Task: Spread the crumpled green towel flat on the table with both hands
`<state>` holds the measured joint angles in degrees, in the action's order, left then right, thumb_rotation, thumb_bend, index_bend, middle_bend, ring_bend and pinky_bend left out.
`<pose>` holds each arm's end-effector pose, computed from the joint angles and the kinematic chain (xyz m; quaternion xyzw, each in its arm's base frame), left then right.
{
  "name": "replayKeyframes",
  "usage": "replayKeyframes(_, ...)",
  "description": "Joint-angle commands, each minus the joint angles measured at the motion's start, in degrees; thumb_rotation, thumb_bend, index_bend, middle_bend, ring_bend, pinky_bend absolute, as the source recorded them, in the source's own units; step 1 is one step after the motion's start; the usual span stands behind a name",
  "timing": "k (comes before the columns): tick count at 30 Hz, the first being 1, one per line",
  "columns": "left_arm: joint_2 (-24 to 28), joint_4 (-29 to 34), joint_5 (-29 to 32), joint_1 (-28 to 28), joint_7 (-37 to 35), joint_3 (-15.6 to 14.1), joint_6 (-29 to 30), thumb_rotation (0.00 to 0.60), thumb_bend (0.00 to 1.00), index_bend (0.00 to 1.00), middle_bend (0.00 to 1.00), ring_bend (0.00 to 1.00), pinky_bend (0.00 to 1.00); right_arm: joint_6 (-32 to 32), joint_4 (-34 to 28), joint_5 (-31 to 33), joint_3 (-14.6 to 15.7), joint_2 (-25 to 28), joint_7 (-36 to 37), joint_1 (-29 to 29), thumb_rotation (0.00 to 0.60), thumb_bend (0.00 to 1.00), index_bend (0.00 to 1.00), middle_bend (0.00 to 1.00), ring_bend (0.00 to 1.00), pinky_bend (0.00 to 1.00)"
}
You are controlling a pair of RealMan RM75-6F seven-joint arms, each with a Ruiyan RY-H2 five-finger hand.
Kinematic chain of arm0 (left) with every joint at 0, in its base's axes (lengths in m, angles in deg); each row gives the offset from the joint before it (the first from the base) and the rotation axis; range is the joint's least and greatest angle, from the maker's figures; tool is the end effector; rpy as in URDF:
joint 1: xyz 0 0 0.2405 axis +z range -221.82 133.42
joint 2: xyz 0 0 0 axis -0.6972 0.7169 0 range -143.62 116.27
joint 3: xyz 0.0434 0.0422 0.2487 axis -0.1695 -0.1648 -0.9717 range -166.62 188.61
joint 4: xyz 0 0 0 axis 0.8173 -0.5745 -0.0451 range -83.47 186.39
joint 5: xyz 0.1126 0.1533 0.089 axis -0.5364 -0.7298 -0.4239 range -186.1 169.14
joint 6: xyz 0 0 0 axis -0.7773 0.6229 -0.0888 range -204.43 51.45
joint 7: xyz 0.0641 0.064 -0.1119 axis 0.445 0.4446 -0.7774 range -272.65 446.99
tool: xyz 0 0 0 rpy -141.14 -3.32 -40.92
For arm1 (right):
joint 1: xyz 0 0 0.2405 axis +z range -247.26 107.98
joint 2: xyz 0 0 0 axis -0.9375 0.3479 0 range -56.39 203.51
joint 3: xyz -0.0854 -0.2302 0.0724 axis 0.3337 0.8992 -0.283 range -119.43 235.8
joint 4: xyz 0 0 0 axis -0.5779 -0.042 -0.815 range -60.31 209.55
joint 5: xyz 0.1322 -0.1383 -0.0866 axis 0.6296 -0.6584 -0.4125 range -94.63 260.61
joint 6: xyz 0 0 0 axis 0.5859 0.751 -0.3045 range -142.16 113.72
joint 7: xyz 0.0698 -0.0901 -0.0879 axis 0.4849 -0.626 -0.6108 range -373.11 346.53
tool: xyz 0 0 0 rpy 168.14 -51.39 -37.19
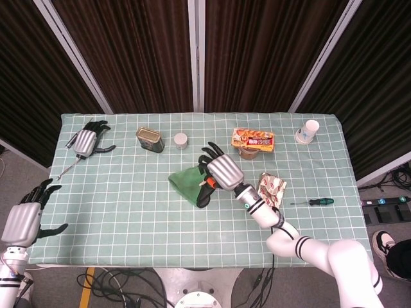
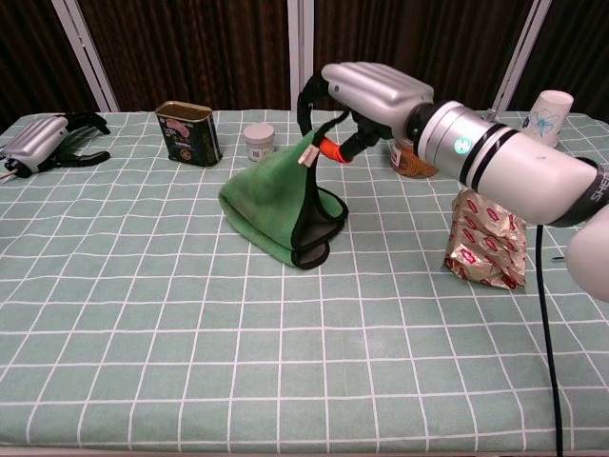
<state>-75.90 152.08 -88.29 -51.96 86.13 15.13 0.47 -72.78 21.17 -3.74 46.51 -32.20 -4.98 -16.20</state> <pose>-0.2930 0.1966 0.1448 -0.5751 -0.4698 -0.3887 0.5453 -0.0827 -0.3895 -0.0647 0.7527 -0.2859 0.4985 0.3211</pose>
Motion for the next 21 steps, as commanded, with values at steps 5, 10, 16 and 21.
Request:
replayKeyframes(5, -0.4, -2.64, -2.12, -7.21, -6.21, 2.61, -7.68, 0.6, 0.05, 0.27, 0.18, 0.16, 0.23, -3.91, -20.19, 2.48, -6.97, 11.02, -14.75, 0.83, 0.6, 0.5, 0.8, 0.32, 0.13, 0.0)
replayKeyframes(10, -3.02, -5.01, -0.86, -11.91, -9.48, 4.47, -12.82, 0.6, 0.05, 0.27, 0.18, 0.16, 0.23, -4.11, -30.33, 6.06, -10.57, 16.09, -24.15, 1.02, 0.6, 0.5, 0.79, 0.32, 0.12, 0.0)
replayKeyframes(16, -6.0, -7.85, 1.18, -16.59, -13.17, 7.4, -16.38, 0.6, 0.03, 0.29, 0.18, 0.16, 0.24, -3.47, -36.55, 10.05, -12.95, 18.74, -31.58, 2.26, 0.6, 0.5, 0.79, 0.31, 0.12, 0.0)
replayKeyframes(21, -7.72, -9.83, 2.77, -18.38, -12.55, 8.14, -17.14, 0.6, 0.02, 0.29, 0.18, 0.16, 0.24, -3.91, -38.12, 12.36, -13.05, 19.28, -40.33, 3.6, 0.6, 0.5, 0.79, 0.3, 0.11, 0.0)
